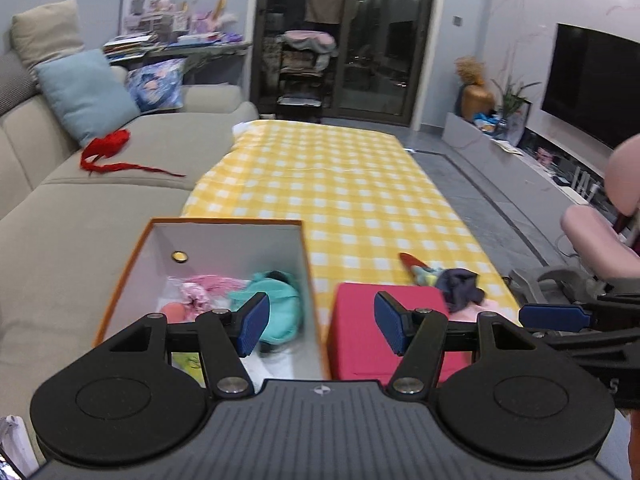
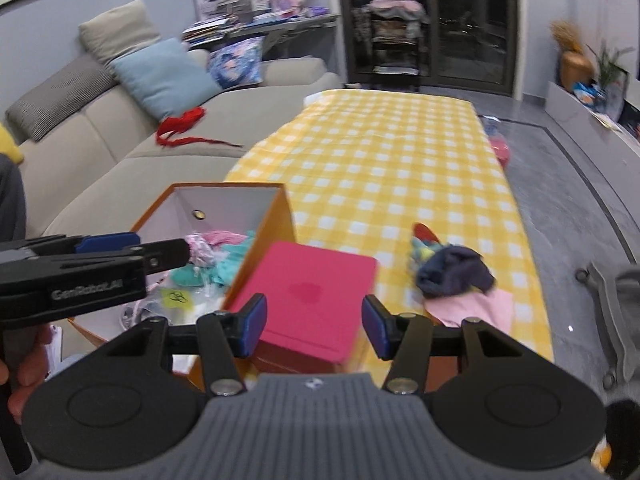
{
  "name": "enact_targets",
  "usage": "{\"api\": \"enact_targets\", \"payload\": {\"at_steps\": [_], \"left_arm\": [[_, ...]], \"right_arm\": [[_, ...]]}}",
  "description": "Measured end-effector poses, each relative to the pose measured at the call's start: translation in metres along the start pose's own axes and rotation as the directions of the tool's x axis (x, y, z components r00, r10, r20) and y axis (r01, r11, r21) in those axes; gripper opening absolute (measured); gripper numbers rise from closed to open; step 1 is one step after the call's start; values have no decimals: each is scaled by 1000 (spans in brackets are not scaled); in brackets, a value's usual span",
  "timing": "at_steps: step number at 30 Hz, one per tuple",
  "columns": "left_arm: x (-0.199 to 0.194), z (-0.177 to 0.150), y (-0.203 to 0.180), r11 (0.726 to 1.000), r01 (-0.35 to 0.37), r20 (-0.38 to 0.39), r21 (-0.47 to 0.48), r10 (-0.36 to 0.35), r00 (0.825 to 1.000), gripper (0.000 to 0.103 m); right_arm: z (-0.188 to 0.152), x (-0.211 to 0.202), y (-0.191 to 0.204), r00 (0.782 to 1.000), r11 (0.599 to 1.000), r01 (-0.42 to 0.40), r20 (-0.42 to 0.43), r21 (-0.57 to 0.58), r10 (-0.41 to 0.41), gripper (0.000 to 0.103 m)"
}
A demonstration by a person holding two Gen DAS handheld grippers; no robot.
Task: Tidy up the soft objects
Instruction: 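Withdraw both tools from the box back toward the remaining pile, then move left tool to the brown cloth while right tool reaches the pink cloth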
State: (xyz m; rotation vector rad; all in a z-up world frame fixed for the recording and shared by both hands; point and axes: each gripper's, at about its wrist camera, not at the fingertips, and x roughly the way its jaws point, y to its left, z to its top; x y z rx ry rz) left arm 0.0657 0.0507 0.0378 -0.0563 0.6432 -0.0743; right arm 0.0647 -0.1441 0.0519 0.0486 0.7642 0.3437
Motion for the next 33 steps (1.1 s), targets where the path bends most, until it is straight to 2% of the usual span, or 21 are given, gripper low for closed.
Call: {"api": "enact_targets", "payload": {"at_steps": [5,14,22,28,33], "left_arm": [[-3,-10,-19,997,77,-11,-10,-77,997,71],[6,-22,-60,978,173,-44,114,-169,985,70],[22,-29,-92,952,231,-104,201,-213,971,70],[47,-27,-120,914,272,-177,301,-226,958,70],[78,-27,-150,879,321,-269,354,-233,935,70]], "right_arm": [[-15,-13,-27,999,998,44,3,53,-45,52],[-36,-19,-64,994,989,106,-9,107,-106,52],[-51,-11,-97,987,978,154,-70,141,-145,52],[-57,5,-129,979,969,175,-131,174,-154,52],[-54,22,-152,973,973,172,-178,154,-144,52]]}}
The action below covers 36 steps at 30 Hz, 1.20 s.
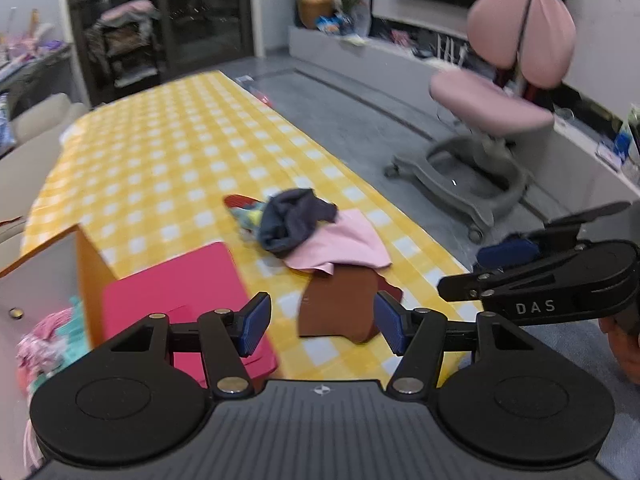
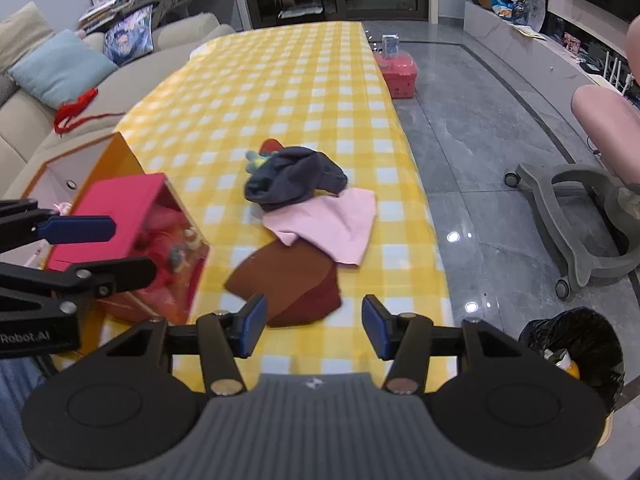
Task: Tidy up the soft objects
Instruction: 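Move left tool to the brown cloth while right tool reaches the pink cloth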
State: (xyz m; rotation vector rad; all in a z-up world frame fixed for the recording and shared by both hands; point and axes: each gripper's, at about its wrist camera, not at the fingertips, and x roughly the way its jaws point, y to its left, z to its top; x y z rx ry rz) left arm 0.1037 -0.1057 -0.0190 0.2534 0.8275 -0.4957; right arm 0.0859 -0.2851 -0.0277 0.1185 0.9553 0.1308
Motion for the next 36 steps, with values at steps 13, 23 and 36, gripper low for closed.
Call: {"api": "enact_targets", "payload": {"at_steps": [13,23,36], "left_arm": [[111,7,-31,995,-7,-184,-100,-11,983,89],[156,-13,-39,999,-52,-261,4,52,964,95],[162,-2,-27,998,-53,-274,-39,41,961,65]], "right_arm": [[5,40,-72,994,995,75,-84,64,-70,53],[2,72,-80,991,994,45,-128,102,-31,53],[25,100,-68,995,999,-34,-97,-6,33,53]]}}
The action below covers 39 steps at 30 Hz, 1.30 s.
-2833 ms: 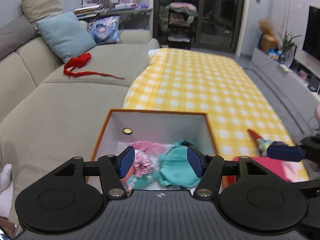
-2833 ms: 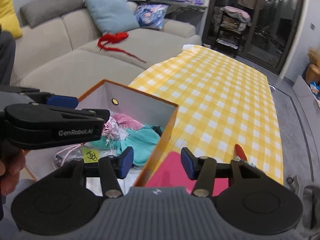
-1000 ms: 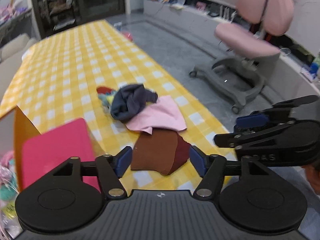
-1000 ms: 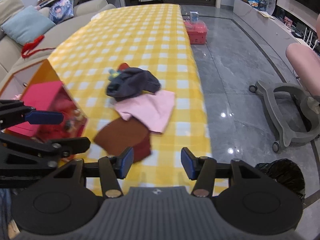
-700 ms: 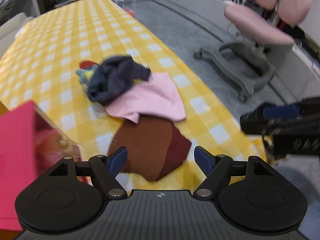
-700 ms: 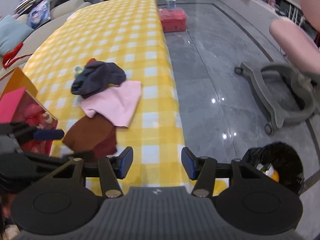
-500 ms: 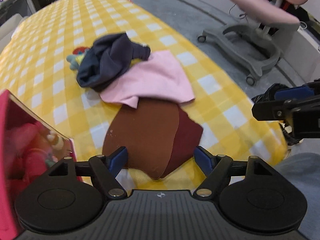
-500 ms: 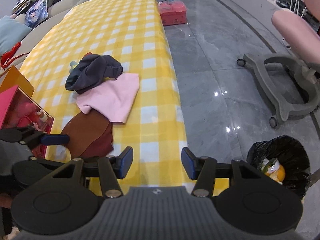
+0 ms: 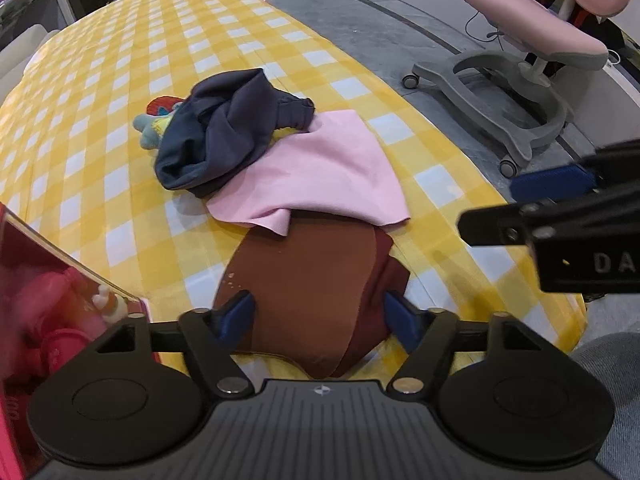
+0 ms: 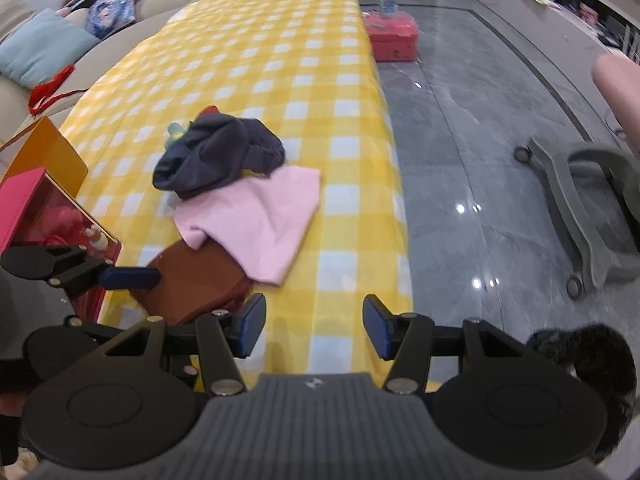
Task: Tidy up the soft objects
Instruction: 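Move left tool to the brown cloth while right tool reaches the pink cloth, then close left tool on the brown cloth while right tool pinches the pink cloth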
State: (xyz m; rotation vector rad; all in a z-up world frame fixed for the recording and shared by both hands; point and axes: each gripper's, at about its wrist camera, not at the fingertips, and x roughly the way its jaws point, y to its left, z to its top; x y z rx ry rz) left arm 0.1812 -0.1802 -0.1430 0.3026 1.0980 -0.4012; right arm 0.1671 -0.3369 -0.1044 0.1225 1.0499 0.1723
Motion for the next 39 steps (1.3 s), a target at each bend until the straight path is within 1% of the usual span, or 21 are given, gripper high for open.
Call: {"api": "enact_targets", "payload": {"at_steps": [1,5,6,8,9,12,17,19,21,22,24,25,26,27,28,29,32,33,34,36,39], "left_arm": [[-1,1,2,1000,-6,-3,-7,6,1000,55],[-1,8,6,1000,-27,-23,-9,26,999,38],[-1,9,6,1000,-29,-25,-8,29,999,32],[-1,10,6,999,-36,-29,-20,35,999,26],[-1,10,7,999,-32,-31,-30,31,999,22],[-1,12,8,999,-21,-40,-35,19,999,20],[1,15,12,999,-7,-58,-46,4,998,20],[1,15,11,999,-8,-63,-39,6,998,20],[1,15,9,999,-15,-61,-28,14,998,20],[1,14,9,1000,-17,-59,-26,16,998,20],[1,14,9,999,-18,-56,-31,16,998,20],[2,15,9,999,-17,-56,-33,15,998,20],[2,15,9,999,-15,-56,-35,13,998,20],[2,15,10,999,-12,-56,-39,10,998,20],[2,15,11,999,-8,-55,-44,6,998,20],[2,15,12,999,-3,-56,-52,0,998,20],[1,16,17,997,10,-62,-75,-15,998,20],[1,16,18,996,14,-63,-85,-19,998,17],[0,16,19,996,18,-62,-90,-23,998,7],[-4,14,20,994,48,-58,-100,-54,997,7],[-8,5,17,996,39,-61,-85,-44,997,6]], "right_arm": [[3,3,2,1000,1000,-4,4,-10,4,53],[19,16,10,999,998,-40,11,-51,41,54],[24,20,12,999,997,-52,14,-62,53,55],[32,27,17,998,995,-59,20,-79,61,69],[36,32,19,997,994,-72,25,-88,74,72],[48,47,23,995,990,-92,17,-107,94,74],[57,77,28,995,984,-96,-30,-150,92,75],[56,78,34,997,975,-82,-15,-207,81,73],[53,78,41,998,962,-65,-6,-266,66,66],[52,76,42,997,959,-75,-2,-274,77,58],[50,74,44,996,954,-82,1,-288,86,51],[50,73,44,996,952,-89,1,-292,93,44],[49,72,44,995,952,-100,1,-290,105,34],[49,71,44,994,953,-102,0,-285,107,32],[49,71,43,995,955,-100,-1,-280,104,25],[50,71,42,995,956,-101,-1,-275,104,6],[54,73,39,994,963,-107,-14,-248,107,2],[54,72,39,994,964,-105,-18,-245,104,1],[53,70,41,995,963,-101,-18,-251,100,1],[49,61,44,995,959,-94,-6,-266,96,1],[40,46,42,995,965,-95,-10,-245,96,1]]}}
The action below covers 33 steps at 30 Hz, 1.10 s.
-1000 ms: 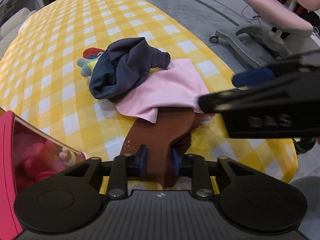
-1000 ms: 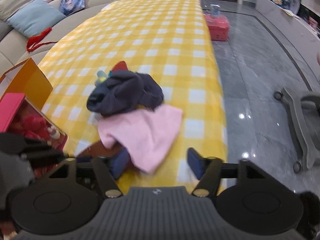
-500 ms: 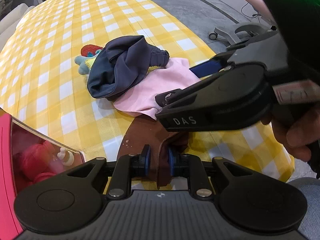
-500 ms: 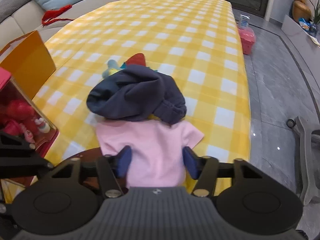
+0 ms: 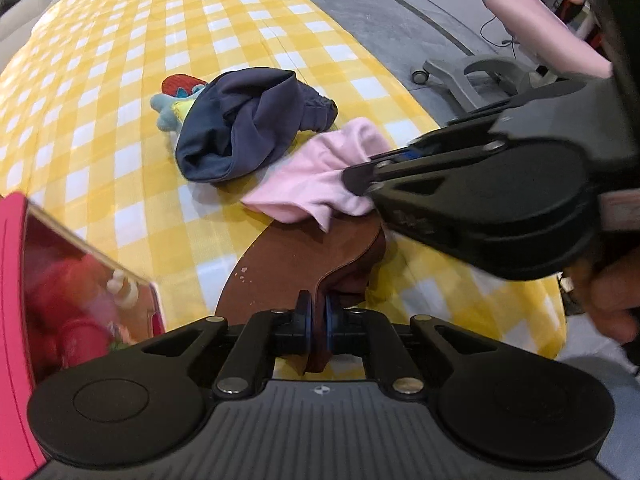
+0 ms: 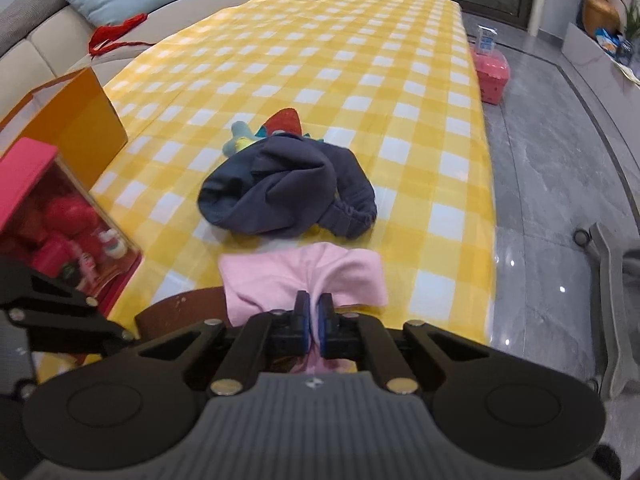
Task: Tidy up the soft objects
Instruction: 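Close left tool on the brown cloth while right tool pinches the pink cloth, then carry the brown cloth in left tool while right tool carries the pink cloth to the box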
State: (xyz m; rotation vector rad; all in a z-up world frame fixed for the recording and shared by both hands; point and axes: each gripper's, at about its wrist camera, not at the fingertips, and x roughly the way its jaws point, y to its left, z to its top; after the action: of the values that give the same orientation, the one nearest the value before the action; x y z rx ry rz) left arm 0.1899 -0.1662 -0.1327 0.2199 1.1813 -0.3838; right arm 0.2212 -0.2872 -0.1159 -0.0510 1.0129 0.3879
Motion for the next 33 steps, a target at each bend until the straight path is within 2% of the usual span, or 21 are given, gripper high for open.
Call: {"api": "enact_targets", "payload": {"at_steps": [8,16,20,28,33], "left_arm": [[-23,-20,0,1000,11,47,-4,-11,999,6],[-71,-33,-4,999,44,127,14,-45,991,6],[-97,-41,-7,999,37,163,34,-43,986,6],[-150,-64,-3,999,22,248,32,-29,968,6],[-180,-81,5,1000,3,311,8,-5,951,6]], "right_arm": [[-30,-50,2,999,992,25,29,122,-29,1],[-48,-101,14,995,979,50,71,198,-65,1],[-52,-126,21,991,972,65,100,228,-89,1],[-57,-173,50,978,977,76,174,201,-112,1],[-61,-193,75,972,984,67,211,163,-101,1]]}}
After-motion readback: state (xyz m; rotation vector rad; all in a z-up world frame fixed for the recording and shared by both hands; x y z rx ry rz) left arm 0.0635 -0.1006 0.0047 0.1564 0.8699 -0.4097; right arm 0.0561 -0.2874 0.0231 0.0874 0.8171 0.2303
